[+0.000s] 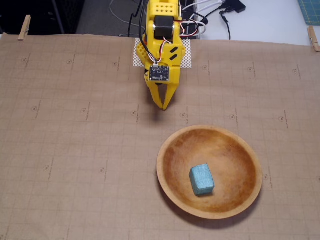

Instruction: Grasp a blue block and put it in the bowl.

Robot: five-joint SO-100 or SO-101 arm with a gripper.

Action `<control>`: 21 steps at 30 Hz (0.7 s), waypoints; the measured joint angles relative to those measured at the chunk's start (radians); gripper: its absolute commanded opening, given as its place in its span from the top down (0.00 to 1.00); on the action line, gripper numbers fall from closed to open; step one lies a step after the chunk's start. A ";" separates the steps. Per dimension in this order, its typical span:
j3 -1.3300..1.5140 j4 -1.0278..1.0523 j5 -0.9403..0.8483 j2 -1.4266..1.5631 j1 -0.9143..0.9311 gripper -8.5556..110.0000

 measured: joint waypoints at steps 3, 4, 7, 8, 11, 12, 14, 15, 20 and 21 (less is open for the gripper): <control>0.000 0.051 0.000 0.000 0.002 0.95; 0.000 0.067 0.000 0.012 0.002 0.95; 0.000 0.132 0.000 0.075 0.002 0.95; 0.000 0.169 0.000 0.115 0.002 0.95; 0.000 0.242 0.000 0.199 0.002 0.95; 0.000 0.272 0.000 0.232 0.002 0.95; 0.000 0.301 0.000 0.259 0.002 0.95; 0.000 0.307 -0.005 0.265 0.002 0.95; 0.000 0.316 0.000 0.291 0.002 0.95; 0.000 0.318 0.000 0.291 0.002 0.95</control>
